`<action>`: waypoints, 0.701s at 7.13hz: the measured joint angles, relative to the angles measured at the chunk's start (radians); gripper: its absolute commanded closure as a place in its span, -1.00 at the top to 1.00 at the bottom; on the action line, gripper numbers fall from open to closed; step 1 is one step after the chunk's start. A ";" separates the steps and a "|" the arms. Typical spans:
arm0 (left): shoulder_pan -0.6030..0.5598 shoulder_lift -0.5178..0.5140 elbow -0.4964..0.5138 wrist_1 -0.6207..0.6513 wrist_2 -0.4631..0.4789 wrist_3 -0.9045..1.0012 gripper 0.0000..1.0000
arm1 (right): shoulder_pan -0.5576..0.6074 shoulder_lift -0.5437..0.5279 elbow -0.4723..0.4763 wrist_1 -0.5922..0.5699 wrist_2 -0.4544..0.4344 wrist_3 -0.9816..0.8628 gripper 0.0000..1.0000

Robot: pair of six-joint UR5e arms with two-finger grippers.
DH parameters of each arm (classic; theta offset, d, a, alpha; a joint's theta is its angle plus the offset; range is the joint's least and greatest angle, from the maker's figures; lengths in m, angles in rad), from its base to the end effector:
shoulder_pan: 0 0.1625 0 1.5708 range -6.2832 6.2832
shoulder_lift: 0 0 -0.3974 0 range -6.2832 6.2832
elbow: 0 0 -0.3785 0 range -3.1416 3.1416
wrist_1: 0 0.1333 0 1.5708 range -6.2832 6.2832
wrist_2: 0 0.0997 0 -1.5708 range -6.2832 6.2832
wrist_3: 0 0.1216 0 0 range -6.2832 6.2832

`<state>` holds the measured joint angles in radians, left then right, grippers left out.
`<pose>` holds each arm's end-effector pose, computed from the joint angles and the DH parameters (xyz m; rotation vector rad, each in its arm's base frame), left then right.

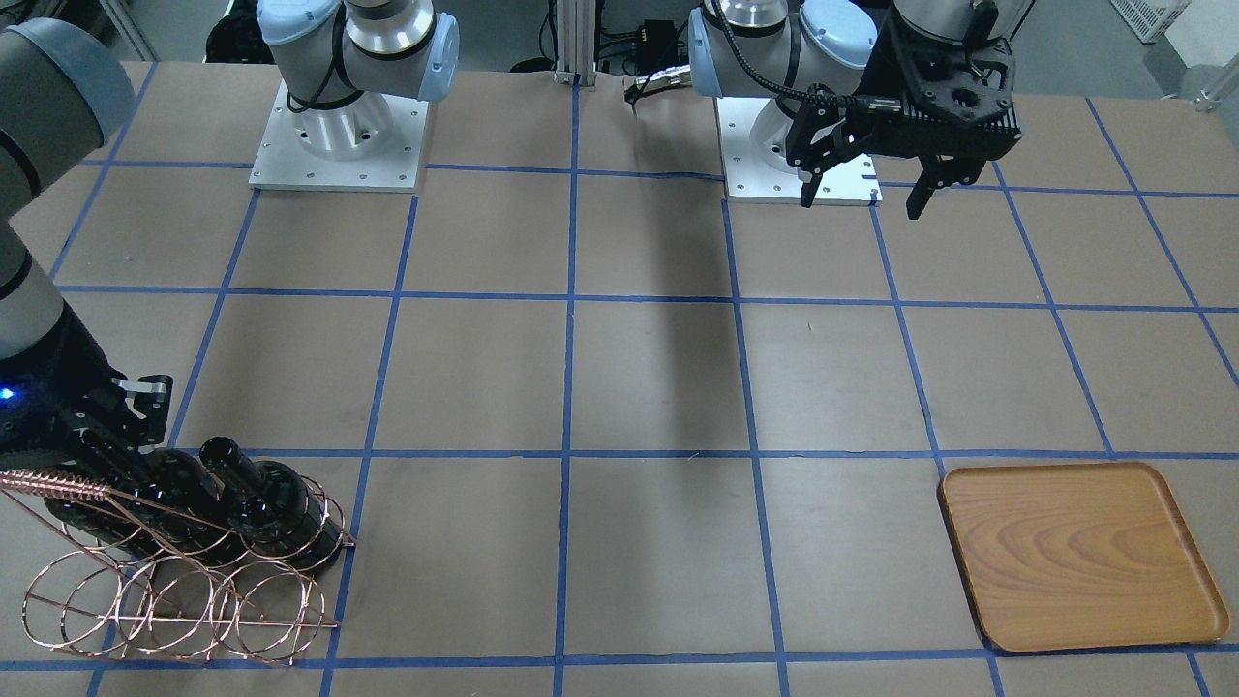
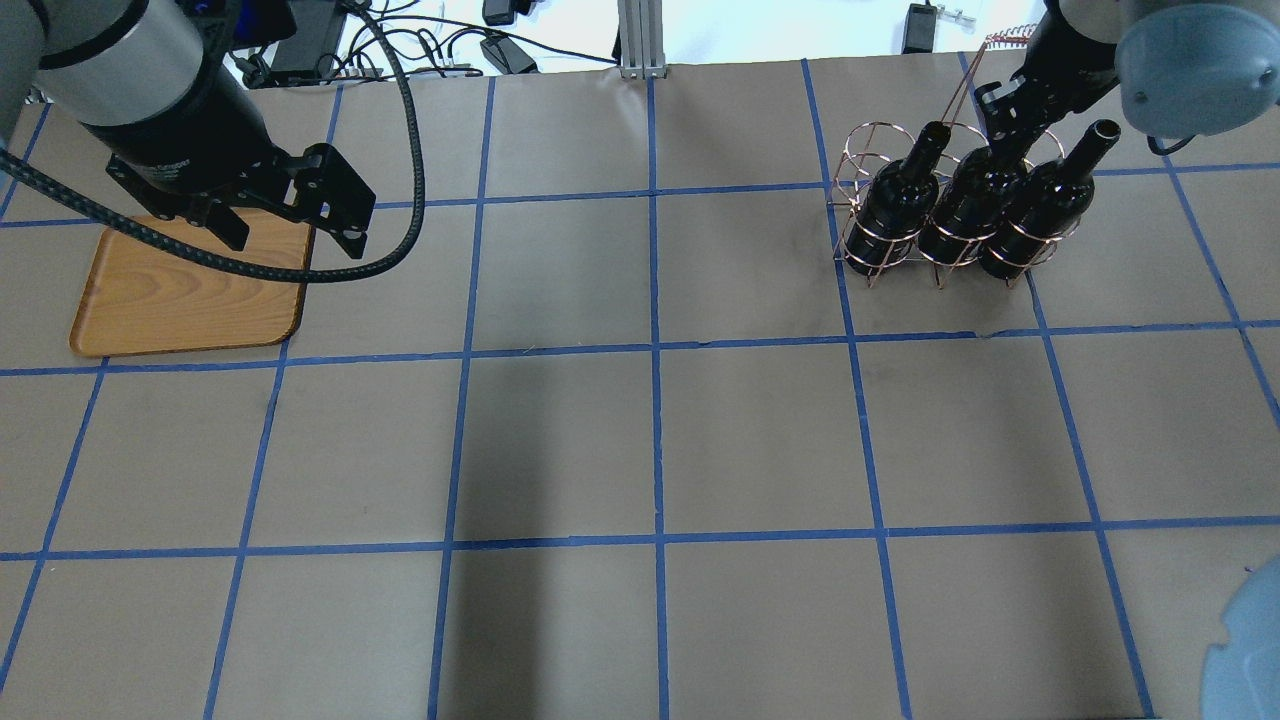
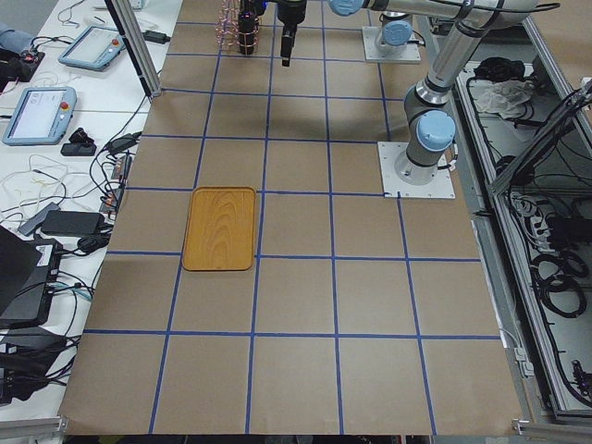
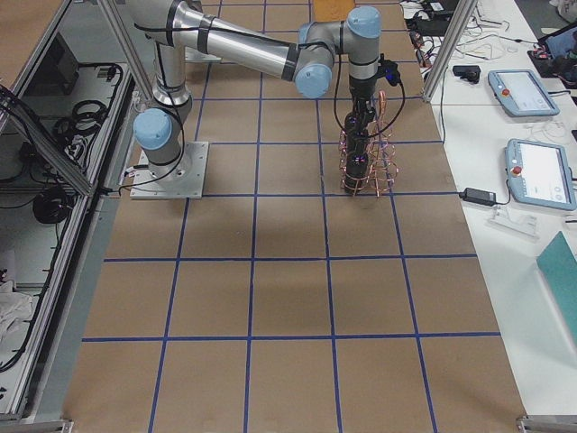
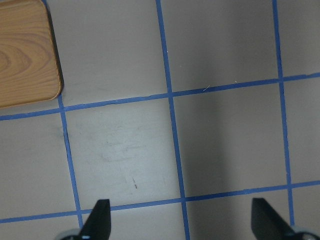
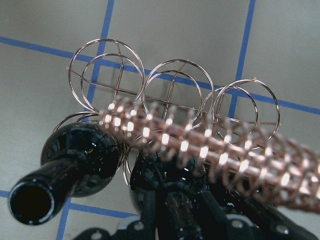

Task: Take wine from basket and place on tray
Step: 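Close the right gripper on the bottle neck and lift it out of the rack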

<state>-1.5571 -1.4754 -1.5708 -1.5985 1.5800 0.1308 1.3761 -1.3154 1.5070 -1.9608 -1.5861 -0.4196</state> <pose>-0.1261 -0.4484 0.4796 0.1824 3.1205 -0.1045 0.0141 -0.6079 0.3754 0.3404 -3.0351 0.2827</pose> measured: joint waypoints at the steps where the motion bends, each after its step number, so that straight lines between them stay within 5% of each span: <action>1: 0.000 -0.001 0.000 0.000 0.000 -0.001 1.00 | 0.001 -0.018 -0.039 0.059 0.005 0.000 -1.00; 5: 0.000 0.000 0.000 0.000 0.000 -0.002 1.00 | 0.006 -0.143 -0.138 0.325 0.033 0.007 -1.00</action>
<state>-1.5570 -1.4758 -1.5708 -1.5984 1.5800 0.1292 1.3823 -1.4588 1.3685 -1.6361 -1.5532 -0.4130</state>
